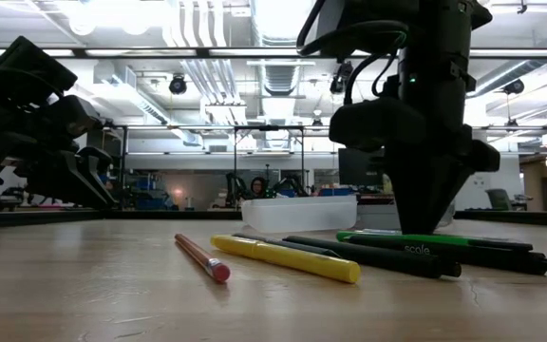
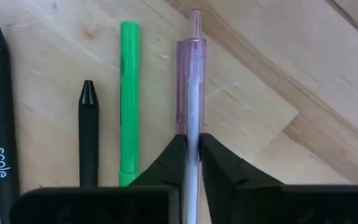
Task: Pick & place school supplies into a supply box
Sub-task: Put the purple pen into the supply box
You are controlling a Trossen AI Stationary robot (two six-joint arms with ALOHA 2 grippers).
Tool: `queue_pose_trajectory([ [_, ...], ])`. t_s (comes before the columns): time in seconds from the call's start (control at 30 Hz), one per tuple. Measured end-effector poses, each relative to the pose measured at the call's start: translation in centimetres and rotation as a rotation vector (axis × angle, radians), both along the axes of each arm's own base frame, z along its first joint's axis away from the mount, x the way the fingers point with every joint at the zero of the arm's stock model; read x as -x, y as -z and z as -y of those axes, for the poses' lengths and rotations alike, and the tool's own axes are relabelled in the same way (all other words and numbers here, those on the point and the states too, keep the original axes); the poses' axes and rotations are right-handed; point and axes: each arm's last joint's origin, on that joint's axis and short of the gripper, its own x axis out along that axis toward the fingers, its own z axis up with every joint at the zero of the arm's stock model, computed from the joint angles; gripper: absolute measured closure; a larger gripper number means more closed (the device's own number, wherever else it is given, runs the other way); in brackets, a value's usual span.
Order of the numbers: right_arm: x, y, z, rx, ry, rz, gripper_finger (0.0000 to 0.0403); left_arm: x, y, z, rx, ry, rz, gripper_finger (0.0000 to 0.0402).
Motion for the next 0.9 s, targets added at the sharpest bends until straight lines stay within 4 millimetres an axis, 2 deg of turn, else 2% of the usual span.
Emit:
queue_pose_trajectory([
  [0.4,-1.1,-0.8,-0.1,0.04,-0.035,0.055,0.0388,0.0,0.0,0.0,0.0,0.0,0.0,0.0335],
  [0.63,-2.6,-2.4,-0.1,0.15,-0.115,0.16,0.0389,0.0,0.0,0.0,0.0,0.0,0.0,0.0335],
  [0.9,-4.3,-4.5,1.1,0.275,-0.071,0.26,0.0389,0.0,0.0,0.0,0.0,0.0,0.0,0.0335],
])
